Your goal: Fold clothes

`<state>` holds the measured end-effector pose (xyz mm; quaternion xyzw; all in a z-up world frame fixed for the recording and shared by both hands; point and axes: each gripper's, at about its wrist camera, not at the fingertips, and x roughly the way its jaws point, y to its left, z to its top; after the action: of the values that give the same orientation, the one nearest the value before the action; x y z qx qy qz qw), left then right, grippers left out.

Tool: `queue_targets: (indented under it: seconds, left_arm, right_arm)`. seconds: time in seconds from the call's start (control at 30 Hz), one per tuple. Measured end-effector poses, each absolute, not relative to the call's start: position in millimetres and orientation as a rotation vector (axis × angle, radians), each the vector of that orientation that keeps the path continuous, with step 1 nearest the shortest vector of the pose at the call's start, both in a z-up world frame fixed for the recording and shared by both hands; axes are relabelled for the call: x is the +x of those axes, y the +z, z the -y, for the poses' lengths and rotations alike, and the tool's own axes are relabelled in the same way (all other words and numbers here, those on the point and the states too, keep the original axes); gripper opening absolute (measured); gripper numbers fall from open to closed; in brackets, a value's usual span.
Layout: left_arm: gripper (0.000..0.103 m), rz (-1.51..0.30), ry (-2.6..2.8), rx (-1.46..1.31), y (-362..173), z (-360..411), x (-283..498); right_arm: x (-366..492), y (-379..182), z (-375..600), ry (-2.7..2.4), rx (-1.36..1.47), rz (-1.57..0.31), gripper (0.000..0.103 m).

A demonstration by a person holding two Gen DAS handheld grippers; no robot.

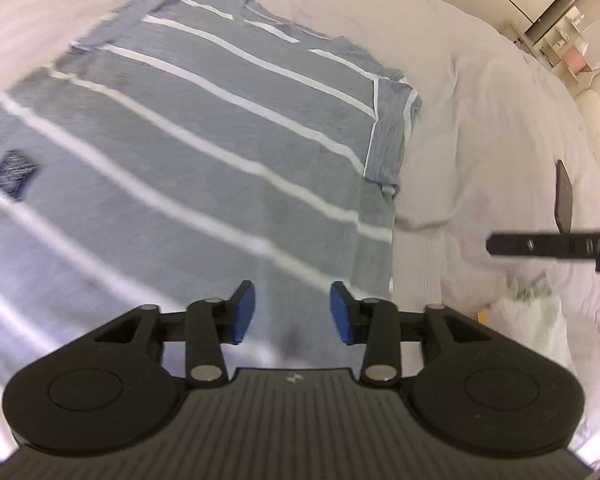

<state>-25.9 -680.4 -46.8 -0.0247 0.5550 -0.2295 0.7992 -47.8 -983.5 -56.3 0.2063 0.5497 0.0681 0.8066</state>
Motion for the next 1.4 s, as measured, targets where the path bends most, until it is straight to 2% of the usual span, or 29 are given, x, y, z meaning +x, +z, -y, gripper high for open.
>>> queue_targets:
  seconds: [0.1,0.23,0.3,0.37,0.5,0.53,0.83,0.97,1.13,1.3,1.4]
  left_arm:
    - [0.058,-1.163,-0.476,-0.029,-22,657,-51]
    - [0.069,-1.128,-0.444,0.016,4,621,-85]
    - [0.079,-1.116,-0.438,0.023,10,602,-94]
    - [0.082,-1.100,-0.468,0.070,12,583,-94]
    - [0.098,-1.066,-0.526,0.165,17,547,-94]
    - [0.100,-1.057,-0.541,0.189,18,538,-94]
    - [0.101,-0.858,-0.725,0.545,34,440,-85]
    - [0.101,-0.776,-0.748,0.699,43,400,-86]
    - [0.101,-0.798,-0.734,0.719,33,371,-87]
    - [0.101,-0.816,-0.742,0.725,31,368,-103]
    - [0.101,-0.821,-0.762,0.751,34,372,-111]
  right_arm:
    - [-80,-37,964,0.190,0.399,-1.173,0.043]
    - [-114,-17,940,0.253,0.308,-1.173,0.048]
    - [-130,-10,929,0.268,0.269,-1.177,0.049]
    - [-144,-4,917,0.272,0.238,-1.179,0.050]
    - [-168,8,896,0.209,0.225,-1.150,0.053]
    - [-174,11,890,0.188,0.229,-1.140,0.055]
    - [-205,24,789,-0.044,0.217,-1.085,0.057]
    - [-211,37,740,-0.099,0.227,-1.053,0.064]
    - [-215,46,694,-0.083,0.163,-1.059,0.067]
    - [-230,46,674,-0.102,0.156,-1.059,0.068]
    - [-242,46,669,-0.123,0.158,-1.049,0.072]
